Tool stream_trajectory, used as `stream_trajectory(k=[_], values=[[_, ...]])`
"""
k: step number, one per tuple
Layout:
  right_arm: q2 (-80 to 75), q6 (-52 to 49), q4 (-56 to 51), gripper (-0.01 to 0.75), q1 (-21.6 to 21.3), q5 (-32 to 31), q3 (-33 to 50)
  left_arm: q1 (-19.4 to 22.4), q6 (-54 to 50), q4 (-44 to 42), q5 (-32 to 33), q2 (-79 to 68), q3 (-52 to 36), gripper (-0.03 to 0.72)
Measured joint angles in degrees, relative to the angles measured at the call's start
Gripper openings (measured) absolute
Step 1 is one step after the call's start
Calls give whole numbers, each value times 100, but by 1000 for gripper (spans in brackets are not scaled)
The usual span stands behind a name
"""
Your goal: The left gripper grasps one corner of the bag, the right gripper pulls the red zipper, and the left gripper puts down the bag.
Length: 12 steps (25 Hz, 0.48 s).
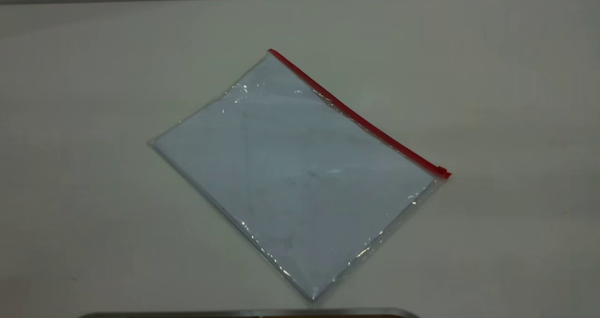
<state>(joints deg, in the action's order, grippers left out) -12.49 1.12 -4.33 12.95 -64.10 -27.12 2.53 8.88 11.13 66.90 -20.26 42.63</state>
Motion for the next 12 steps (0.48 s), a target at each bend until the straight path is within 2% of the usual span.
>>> stream_trajectory(k=[8, 12], values=[[0, 0, 0, 375, 0, 0, 0, 0, -68, -671, -110, 1066, -1397, 360], [0, 0, 0, 375, 0, 0, 0, 0, -89, -705, -129, 1195, -1438, 360]])
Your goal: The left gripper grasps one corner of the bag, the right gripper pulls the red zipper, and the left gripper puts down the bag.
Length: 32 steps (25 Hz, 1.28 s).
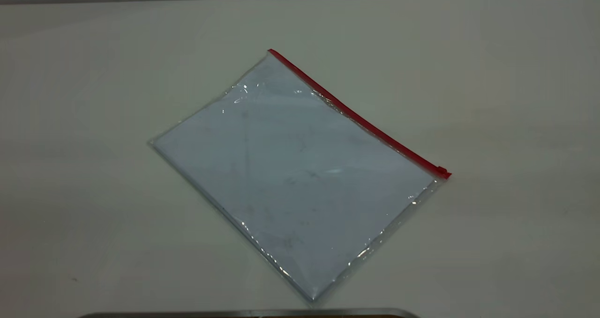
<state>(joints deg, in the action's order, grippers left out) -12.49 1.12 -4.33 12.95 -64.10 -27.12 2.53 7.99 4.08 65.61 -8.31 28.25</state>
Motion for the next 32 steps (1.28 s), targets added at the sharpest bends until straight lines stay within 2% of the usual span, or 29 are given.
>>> stream_trajectory(k=[4, 9, 15, 18, 32], values=[[174, 0, 0, 375, -8, 0, 0, 0, -10, -5, 0, 13, 0, 360], [1228, -1, -11, 375, -307, -5, 0, 0, -13, -5, 0, 13, 0, 360], [1343, -1, -18, 375, -675, -68, -26, 0, -17, -5, 0, 365, 0, 360], [1343, -1, -18, 375, -674, -73, -26, 0, -17, -5, 60, 898, 18, 360], [1343, -1, -39, 373, -674, -89, -33, -10, -25, 36, 87, 900, 23, 360]])
